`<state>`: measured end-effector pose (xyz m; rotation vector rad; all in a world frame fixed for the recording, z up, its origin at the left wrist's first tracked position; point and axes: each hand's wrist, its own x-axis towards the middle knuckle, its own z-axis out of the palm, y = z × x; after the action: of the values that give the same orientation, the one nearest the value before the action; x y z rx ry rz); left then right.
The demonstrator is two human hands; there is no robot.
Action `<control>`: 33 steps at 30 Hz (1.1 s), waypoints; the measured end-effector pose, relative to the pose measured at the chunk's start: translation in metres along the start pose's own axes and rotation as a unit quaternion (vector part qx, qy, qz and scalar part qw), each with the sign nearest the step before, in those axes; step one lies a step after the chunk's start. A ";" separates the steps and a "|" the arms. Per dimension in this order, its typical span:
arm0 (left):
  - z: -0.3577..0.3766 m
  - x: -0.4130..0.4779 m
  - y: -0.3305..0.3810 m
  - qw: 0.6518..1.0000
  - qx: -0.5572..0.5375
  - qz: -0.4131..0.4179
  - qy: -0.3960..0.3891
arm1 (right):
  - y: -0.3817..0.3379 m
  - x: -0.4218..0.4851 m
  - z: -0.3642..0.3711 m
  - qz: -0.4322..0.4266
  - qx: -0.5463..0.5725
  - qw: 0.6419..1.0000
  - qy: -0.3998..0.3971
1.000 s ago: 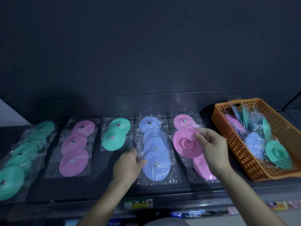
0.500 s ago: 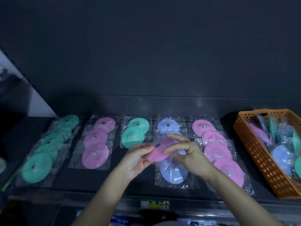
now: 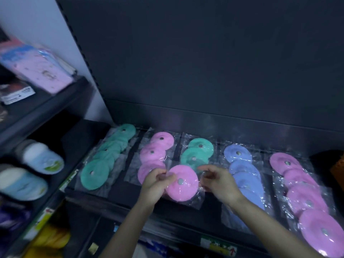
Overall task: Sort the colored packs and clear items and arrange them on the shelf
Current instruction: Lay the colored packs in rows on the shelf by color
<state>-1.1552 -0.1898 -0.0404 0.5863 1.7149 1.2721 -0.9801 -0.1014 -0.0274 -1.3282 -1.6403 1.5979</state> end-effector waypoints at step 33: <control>-0.085 0.031 -0.016 0.891 0.420 0.155 0.080 | 0.000 0.051 0.116 0.108 -0.019 0.993 0.044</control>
<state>-1.2415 -0.2137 -0.0602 1.3264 2.3713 0.7263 -1.1014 -0.1110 -0.0647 -1.6204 -1.5242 1.6083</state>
